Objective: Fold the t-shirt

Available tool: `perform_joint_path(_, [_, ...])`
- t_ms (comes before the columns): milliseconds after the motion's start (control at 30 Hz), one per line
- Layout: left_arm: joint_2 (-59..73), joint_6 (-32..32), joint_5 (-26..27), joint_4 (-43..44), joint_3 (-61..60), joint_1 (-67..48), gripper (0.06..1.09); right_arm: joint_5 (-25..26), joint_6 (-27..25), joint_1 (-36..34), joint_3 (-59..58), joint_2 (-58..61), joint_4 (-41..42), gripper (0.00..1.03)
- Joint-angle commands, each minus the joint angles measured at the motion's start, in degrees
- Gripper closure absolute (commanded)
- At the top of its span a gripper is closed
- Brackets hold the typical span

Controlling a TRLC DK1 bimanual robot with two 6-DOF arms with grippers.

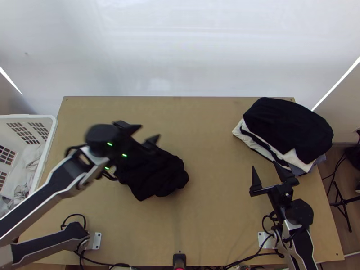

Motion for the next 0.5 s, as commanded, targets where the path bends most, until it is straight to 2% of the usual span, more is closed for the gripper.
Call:
perform_joint_path(0, [-6.1,3.1,6.8,-5.8,-2.6,16.9,0.1,0.0,0.0,0.0,0.0,0.0,0.0,0.04])
perform_joint_path(100, [-8.3,5.3,12.3,-6.8,-6.0,26.6,0.1,0.0,0.0,0.0,0.0,0.0,0.0,0.04])
perform_joint_path(233, [-9.1,7.2,12.6,-8.3,-8.8,33.2,0.1,0.0,0.0,0.0,0.0,-0.1,0.0,0.04])
perform_joint_path(467, [-11.0,6.8,12.8,-12.1,-9.0,35.0,0.1,0.0,0.0,0.0,0.0,-0.1,0.0,0.04])
